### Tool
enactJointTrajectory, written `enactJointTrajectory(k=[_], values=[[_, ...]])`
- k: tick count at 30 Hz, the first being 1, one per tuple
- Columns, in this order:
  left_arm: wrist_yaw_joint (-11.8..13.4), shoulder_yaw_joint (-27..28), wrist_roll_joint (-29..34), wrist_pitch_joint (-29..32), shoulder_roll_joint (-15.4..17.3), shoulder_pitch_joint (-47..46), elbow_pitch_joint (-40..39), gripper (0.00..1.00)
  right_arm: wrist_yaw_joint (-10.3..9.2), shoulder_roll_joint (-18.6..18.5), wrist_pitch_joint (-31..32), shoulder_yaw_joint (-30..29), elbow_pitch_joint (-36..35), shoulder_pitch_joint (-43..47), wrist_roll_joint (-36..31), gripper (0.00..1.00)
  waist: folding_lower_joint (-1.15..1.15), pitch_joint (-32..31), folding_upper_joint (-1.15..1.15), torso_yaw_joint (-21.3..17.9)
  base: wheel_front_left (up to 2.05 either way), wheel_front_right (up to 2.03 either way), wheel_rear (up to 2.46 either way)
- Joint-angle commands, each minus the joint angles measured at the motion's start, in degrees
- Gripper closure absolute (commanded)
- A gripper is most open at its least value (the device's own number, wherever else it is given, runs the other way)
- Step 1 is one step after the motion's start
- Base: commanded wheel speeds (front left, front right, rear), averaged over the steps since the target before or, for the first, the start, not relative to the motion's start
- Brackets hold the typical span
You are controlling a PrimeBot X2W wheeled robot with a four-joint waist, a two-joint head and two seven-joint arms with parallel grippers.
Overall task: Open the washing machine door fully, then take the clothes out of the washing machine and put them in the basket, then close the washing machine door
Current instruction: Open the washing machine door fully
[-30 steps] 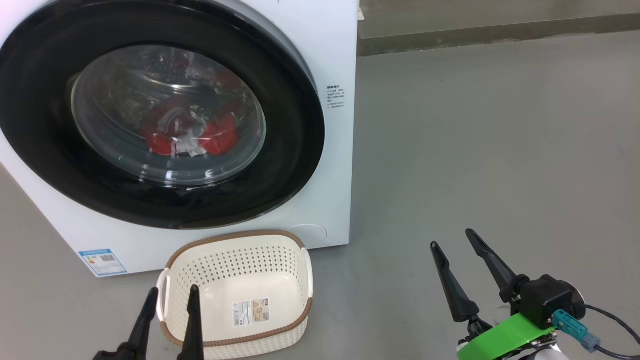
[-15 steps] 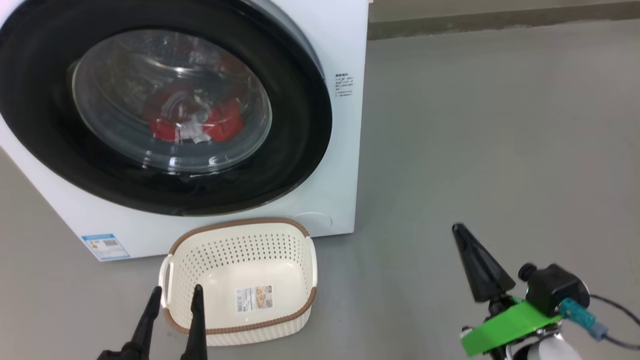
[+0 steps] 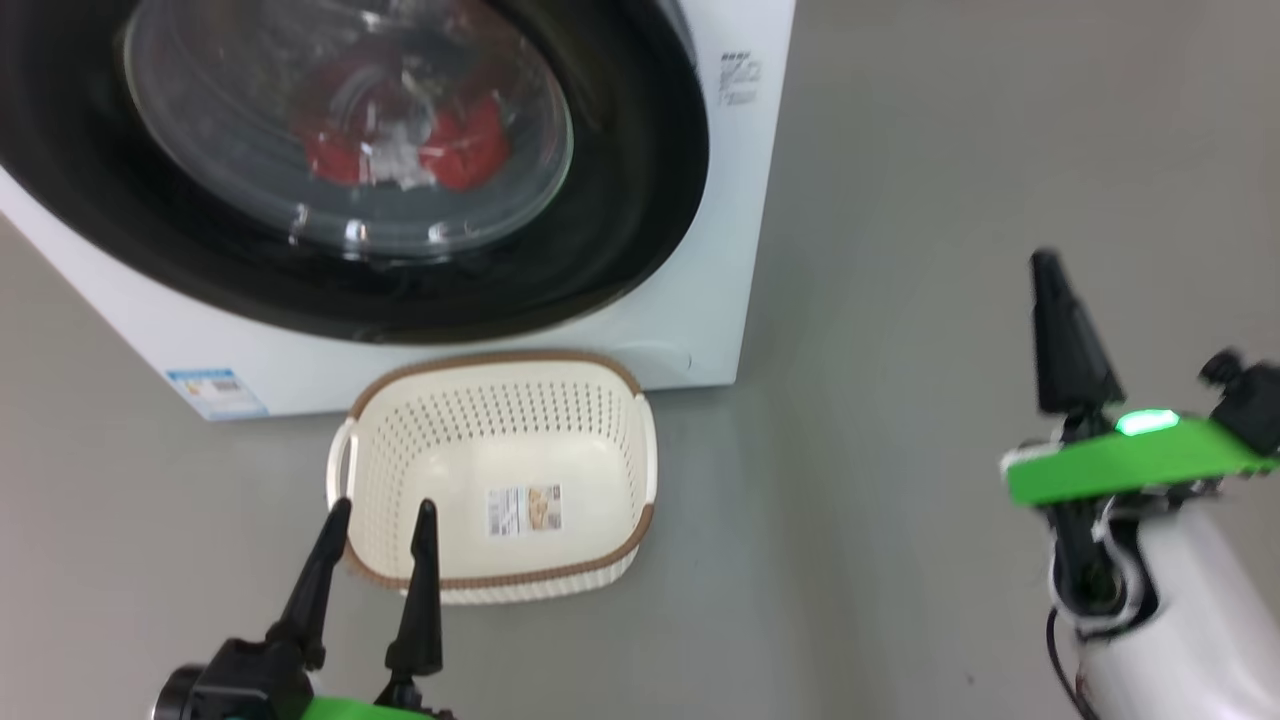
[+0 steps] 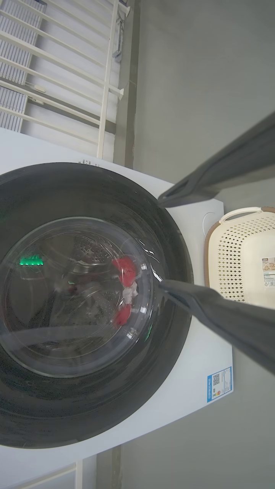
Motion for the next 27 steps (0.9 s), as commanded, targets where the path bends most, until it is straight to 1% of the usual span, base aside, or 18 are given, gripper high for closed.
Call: enactJointTrajectory(k=[1,4,7,11,15,19,23,27], values=[[0.57,1.40,0.38,-0.69,0.52,-2.29,-1.82,0.00,0.03,-0.54,-0.36,0.73,-0.62,-3.16,2.55,1.00,0.00,3.65,0.00,1.81,0.00,0.00,0.00],[0.85,0.79,0.25,-0.69,0.52,-3.56,-2.35,0.00,0.03,-1.92,-0.36,1.84,2.04,-7.23,8.90,1.00,0.00,5.87,0.00,2.26,0.00,0.00,0.00],[0.91,0.21,0.36,-0.69,0.52,-4.95,-2.84,0.00,0.03,-3.34,0.03,4.30,4.58,-11.91,16.28,1.00,0.00,8.07,0.00,2.59,0.00,0.00,0.00],[0.90,-0.80,0.39,-0.69,0.52,-7.32,-3.46,0.00,0.03,-4.73,3.40,6.56,6.18,-17.92,26.71,1.00,0.00,10.64,0.00,3.20,0.00,0.00,0.00],[0.92,-1.94,0.27,-0.69,0.52,-9.71,-3.96,0.00,0.03,-5.77,8.52,7.12,7.10,-22.83,36.18,1.00,0.00,12.88,0.00,4.19,0.00,0.00,0.00],[0.61,-2.29,0.33,-0.69,0.52,-10.90,-4.65,0.00,0.03,-6.30,14.84,7.04,9.20,-27.44,43.43,1.00,0.00,14.64,0.00,4.80,0.00,0.00,0.00],[-0.06,-2.05,0.72,-0.69,0.52,-10.92,-4.98,0.00,0.03,-6.69,21.17,6.37,11.94,-32.11,48.81,1.00,0.00,16.14,0.00,5.54,0.00,0.00,0.00],[-0.47,-2.29,0.71,-0.69,0.52,-11.28,-5.16,0.00,0.03,-7.24,26.77,6.13,14.67,-36.51,51.95,1.00,0.00,17.58,0.00,6.40,0.00,0.00,0.00]])
